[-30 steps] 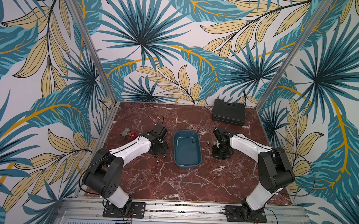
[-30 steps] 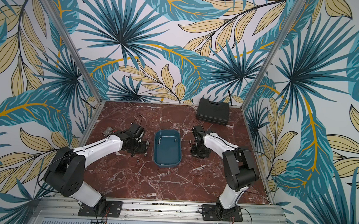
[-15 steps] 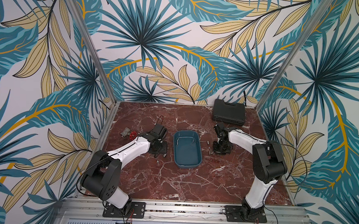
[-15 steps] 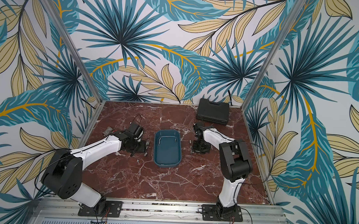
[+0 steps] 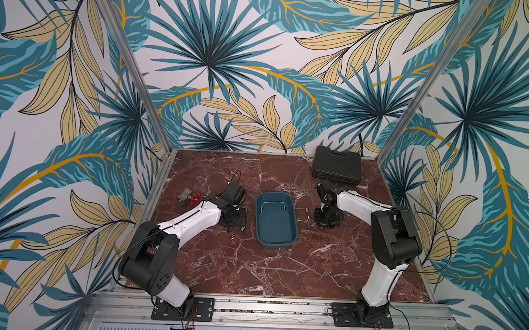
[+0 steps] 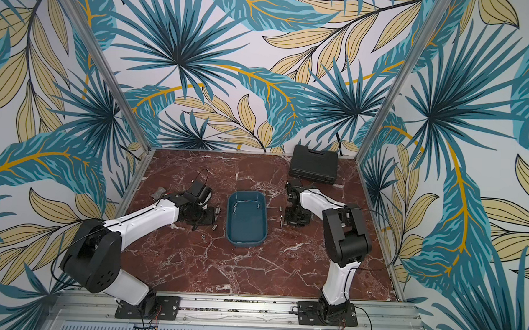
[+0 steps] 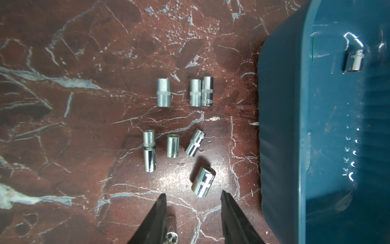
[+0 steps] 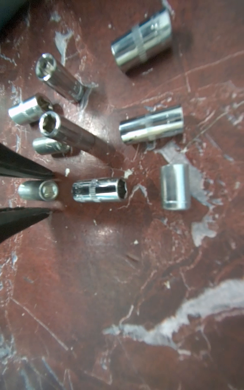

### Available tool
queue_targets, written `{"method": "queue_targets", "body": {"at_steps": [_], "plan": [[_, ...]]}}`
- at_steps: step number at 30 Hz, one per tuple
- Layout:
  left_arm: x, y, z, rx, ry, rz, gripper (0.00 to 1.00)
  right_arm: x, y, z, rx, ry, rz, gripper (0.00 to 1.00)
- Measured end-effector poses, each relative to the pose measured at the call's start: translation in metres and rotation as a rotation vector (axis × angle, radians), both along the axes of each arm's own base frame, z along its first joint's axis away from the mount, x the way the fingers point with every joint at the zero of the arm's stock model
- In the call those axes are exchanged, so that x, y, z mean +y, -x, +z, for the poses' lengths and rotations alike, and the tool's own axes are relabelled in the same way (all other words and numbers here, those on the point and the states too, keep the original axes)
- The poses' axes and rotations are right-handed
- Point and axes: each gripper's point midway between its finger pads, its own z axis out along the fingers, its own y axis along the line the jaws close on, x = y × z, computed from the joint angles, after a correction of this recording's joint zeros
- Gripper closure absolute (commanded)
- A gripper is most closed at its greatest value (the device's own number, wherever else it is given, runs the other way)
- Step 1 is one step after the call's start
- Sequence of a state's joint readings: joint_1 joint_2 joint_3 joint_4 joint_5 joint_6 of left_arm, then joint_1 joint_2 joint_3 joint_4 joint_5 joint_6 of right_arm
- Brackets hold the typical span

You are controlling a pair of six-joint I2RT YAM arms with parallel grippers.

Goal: Take out the socket from the storage box
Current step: Place the socket head at the center of the board, then pick up the socket head from the storage box.

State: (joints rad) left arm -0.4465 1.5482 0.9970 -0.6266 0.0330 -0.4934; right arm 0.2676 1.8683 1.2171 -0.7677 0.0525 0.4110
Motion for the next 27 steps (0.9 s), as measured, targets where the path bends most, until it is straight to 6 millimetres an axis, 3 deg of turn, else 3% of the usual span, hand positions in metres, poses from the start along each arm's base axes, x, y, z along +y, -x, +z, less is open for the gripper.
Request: {"method": "queue_targets", "body": {"at_steps": [6,11,15,27], "plan": [[-0.009,-0.001,0.01,-0.013,-0.008,-0.039,0.55,0.002,-0.007,0.022,-0.051,-0.014,0.001,0.72],[-0.038,-0.021,0.044,-0.096,0.007,-0.112,0.54,0.007,-0.026,0.073,-0.19,-0.052,0.001,0.72],[-0.064,-0.04,0.059,-0.14,0.024,-0.162,0.54,0.008,-0.03,0.096,-0.253,-0.068,0.001,0.72],[-0.133,-0.072,0.015,-0.082,-0.012,-0.328,0.55,0.008,-0.025,0.09,-0.232,-0.072,0.002,0.72]]}}
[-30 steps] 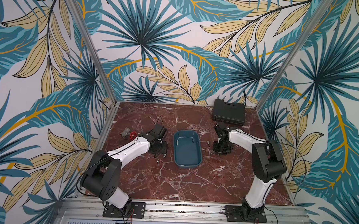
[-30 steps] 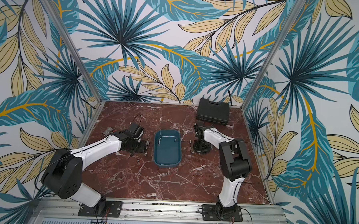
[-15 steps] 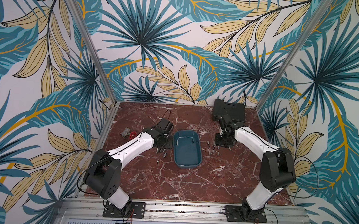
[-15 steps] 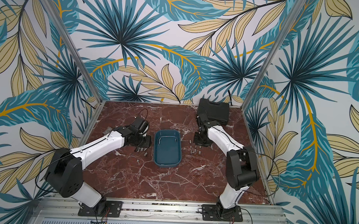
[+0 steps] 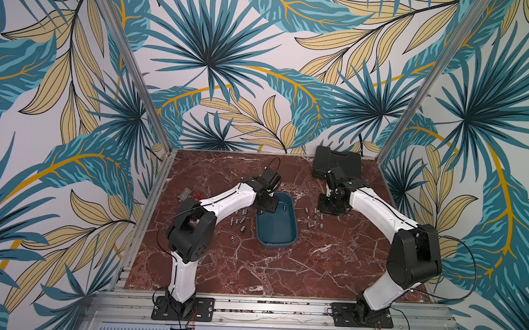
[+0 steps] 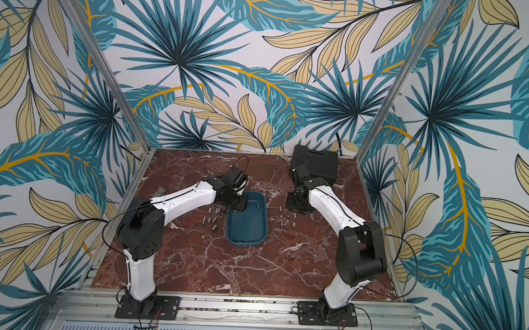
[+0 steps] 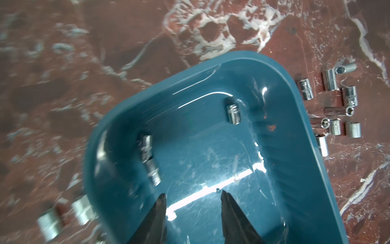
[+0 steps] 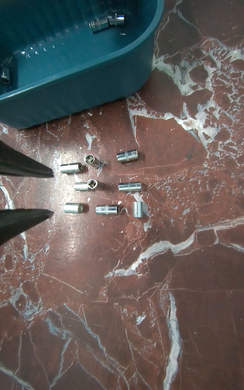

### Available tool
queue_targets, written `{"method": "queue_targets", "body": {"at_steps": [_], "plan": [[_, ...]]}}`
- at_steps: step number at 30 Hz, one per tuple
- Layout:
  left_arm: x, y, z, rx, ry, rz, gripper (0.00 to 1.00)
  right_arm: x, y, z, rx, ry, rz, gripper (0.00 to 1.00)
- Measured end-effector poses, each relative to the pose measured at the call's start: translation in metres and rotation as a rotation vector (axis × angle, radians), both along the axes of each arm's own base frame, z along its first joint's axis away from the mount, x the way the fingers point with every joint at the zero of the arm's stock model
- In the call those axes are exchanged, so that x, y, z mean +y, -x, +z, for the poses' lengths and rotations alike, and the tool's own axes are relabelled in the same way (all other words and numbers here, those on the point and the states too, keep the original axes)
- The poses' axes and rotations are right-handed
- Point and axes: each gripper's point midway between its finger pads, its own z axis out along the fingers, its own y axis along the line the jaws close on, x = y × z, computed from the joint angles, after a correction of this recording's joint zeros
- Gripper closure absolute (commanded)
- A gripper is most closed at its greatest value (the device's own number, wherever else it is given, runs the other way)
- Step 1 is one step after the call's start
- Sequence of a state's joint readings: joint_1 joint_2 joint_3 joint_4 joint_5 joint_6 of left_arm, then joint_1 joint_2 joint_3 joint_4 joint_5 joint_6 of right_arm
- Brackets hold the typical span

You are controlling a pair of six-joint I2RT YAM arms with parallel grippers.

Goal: Take out the socket from the storage box
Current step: Pick up the socket head from the storage box.

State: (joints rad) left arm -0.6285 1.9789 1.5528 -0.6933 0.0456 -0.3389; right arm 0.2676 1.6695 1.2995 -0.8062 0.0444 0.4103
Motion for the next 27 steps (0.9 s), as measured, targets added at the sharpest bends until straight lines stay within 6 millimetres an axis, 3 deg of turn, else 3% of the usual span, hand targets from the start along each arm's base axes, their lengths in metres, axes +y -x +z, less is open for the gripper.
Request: {"method": "queue_targets", "body": {"at_steps": [10,25,27], "plan": [[-0.036,-0.022,-0.019,0.009,0.012,-0.085,0.55,0.0,0.002,-0.003,0.008,-0.002,0.002,0.72],[-0.056,-0.03,-0.044,0.006,0.011,-0.133,0.56,0.0,0.007,-0.012,0.025,-0.001,0.002,0.72],[-0.058,-0.03,-0.048,0.008,0.007,-0.14,0.63,0.0,0.007,-0.012,0.025,-0.001,0.002,0.72]]}}
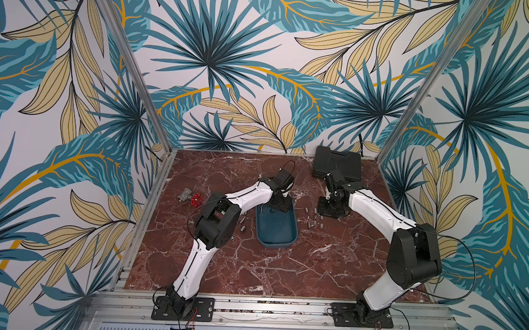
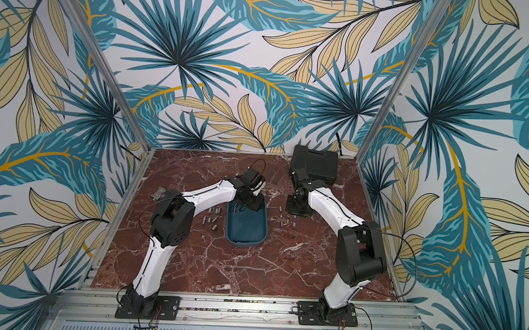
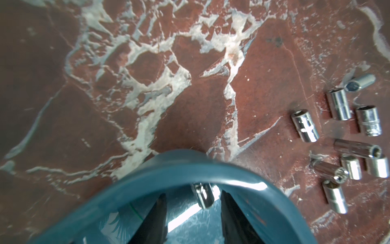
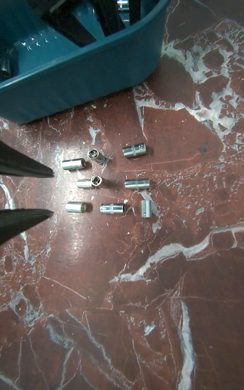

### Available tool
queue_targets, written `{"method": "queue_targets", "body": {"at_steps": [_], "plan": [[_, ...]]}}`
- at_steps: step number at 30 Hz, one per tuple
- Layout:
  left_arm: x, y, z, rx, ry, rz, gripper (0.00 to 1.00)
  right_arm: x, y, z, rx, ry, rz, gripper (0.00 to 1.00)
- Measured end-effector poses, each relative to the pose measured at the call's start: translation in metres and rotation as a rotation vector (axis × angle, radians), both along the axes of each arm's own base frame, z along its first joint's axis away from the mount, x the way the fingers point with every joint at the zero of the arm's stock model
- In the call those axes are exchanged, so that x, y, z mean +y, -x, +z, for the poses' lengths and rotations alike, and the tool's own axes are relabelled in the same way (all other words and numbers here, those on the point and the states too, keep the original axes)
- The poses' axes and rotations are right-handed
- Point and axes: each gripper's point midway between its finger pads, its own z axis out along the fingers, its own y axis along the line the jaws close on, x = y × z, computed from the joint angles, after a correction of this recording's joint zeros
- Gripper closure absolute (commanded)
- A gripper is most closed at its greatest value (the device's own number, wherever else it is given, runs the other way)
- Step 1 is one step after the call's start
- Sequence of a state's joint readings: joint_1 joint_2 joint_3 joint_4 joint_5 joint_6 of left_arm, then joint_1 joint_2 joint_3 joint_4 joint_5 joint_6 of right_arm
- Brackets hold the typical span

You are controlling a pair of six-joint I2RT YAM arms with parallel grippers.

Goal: Take out the socket from the storage box
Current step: Pick up the socket head from the storage box.

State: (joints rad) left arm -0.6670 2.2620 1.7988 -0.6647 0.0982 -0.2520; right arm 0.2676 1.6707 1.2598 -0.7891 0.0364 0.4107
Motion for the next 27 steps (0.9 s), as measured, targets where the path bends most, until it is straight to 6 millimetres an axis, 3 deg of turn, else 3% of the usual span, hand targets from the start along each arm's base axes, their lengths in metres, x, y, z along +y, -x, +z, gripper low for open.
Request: {"method": "queue_targets", "body": {"at_steps": [13,19,23,27], "plan": [[0.0,-0.008,-0.007,-0.045,-0.04,-0.006,0.84,0.0,0.0,-0.002,0.0,-0.001,0.0,0.72],[0.003,-0.011,-0.002,-0.068,-0.044,0.011,0.87,0.001,0.001,-0.002,0.002,-0.004,0.001,0.72],[0.015,-0.003,0.029,-0.118,-0.028,0.037,0.87,0.001,0.001,-0.002,0.002,-0.006,0.002,0.72],[0.047,0.015,0.099,-0.227,0.041,0.105,0.85,0.001,0.0,-0.003,0.005,-0.006,0.002,0.72]]}}
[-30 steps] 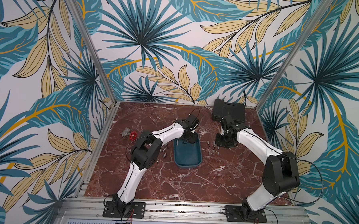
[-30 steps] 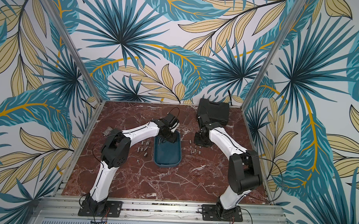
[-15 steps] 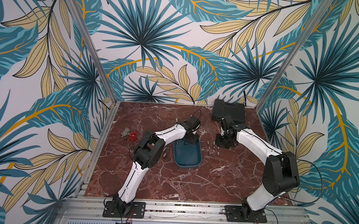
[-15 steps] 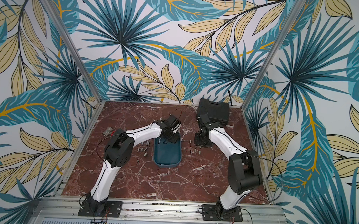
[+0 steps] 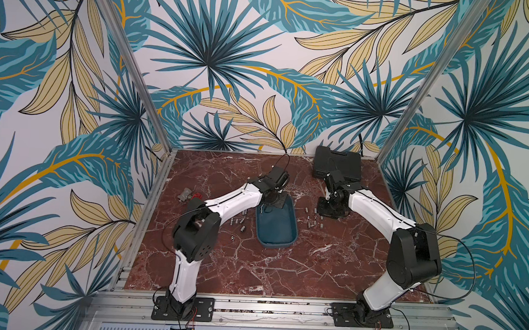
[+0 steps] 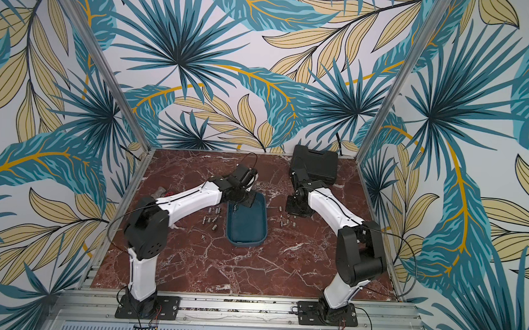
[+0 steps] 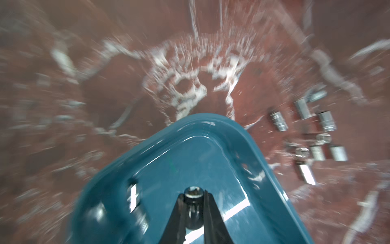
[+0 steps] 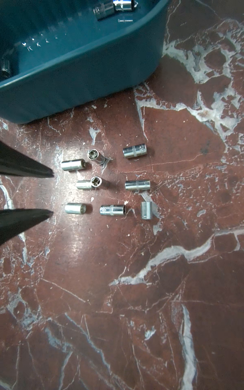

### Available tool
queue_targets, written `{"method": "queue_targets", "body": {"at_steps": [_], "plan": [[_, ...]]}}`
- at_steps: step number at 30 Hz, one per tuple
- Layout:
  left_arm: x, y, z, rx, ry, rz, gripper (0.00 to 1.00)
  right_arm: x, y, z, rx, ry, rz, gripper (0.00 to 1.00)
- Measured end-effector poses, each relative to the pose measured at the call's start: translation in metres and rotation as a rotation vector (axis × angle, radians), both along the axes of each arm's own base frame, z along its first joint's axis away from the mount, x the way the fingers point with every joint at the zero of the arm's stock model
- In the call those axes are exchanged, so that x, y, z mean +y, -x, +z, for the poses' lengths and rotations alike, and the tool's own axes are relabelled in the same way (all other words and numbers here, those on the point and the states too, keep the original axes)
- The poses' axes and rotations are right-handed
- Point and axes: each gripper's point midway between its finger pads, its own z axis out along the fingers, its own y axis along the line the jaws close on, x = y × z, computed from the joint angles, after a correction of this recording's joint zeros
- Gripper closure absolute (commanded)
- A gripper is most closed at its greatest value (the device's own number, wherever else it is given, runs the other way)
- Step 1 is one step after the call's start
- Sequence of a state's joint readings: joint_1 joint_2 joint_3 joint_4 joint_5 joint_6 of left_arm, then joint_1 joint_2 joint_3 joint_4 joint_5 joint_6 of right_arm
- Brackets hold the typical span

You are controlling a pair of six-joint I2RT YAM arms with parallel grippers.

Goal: Take out the socket from the storage box
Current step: Pick up the socket head from the storage box, then place the socket head at the center of the board.

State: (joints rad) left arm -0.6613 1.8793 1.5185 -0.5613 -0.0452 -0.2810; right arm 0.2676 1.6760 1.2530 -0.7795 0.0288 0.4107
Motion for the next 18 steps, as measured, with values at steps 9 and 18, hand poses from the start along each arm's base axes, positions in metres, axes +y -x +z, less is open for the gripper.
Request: {"method": "queue_targets", "body": {"at_steps": [9,18], "plan": [[0.132,0.051,-0.005,0.048,0.017,0.332,0.85,0.01,-0.004,-0.023,0.055,-0.034,0.013,0.72],[0.174,0.103,-0.086,0.297,-0.083,0.454,0.85,0.016,-0.009,-0.021,0.045,-0.063,0.02,0.72]]}}
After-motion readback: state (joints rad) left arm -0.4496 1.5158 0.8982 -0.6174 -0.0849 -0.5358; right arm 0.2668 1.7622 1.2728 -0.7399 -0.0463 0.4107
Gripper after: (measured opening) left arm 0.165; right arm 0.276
